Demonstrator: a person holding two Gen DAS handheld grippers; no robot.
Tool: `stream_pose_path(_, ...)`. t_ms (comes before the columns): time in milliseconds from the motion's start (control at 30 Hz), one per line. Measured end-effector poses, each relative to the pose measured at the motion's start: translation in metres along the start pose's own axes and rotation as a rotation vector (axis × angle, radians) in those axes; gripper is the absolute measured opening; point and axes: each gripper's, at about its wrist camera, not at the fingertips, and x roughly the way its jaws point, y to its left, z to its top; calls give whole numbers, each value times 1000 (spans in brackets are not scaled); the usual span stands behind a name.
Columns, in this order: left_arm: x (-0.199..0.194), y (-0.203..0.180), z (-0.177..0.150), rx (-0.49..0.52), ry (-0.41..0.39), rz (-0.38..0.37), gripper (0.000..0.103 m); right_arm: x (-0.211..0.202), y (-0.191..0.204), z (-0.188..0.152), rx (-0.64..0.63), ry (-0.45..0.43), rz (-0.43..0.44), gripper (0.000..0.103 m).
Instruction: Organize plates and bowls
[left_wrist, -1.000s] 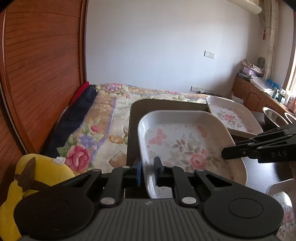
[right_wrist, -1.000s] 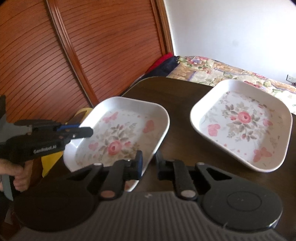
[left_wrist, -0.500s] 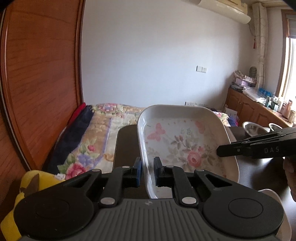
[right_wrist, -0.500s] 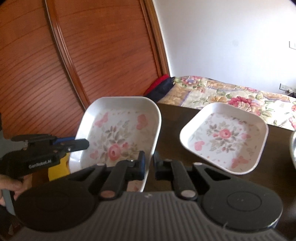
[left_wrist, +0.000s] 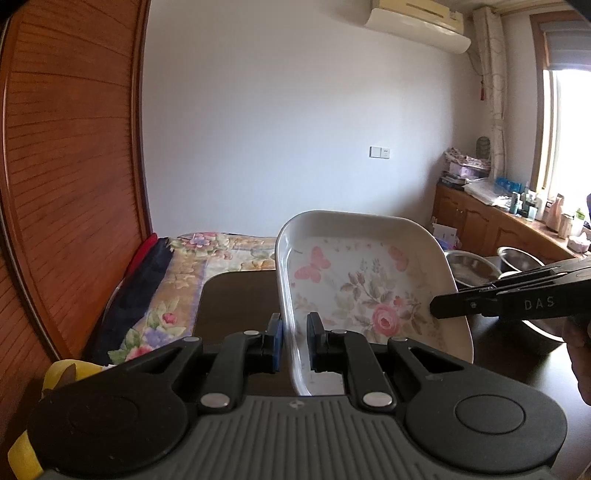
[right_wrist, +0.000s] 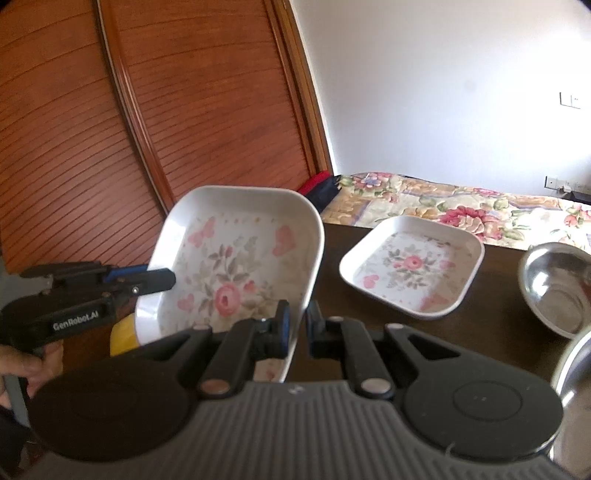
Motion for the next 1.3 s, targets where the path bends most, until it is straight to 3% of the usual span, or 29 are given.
stream_pose_path(567,-37,-38,-34,-3,-19,-41,29,-54,-4,-47,10,-37,-2,11)
stream_pose_path(933,-37,-56,-58,4,11,-67,29,-73,-7,-81,25,-32,-30,11)
stream_pose_path(1300,-30,-61,-67,1,25,-83,29,-80,-10,-92,39,-27,-51,11)
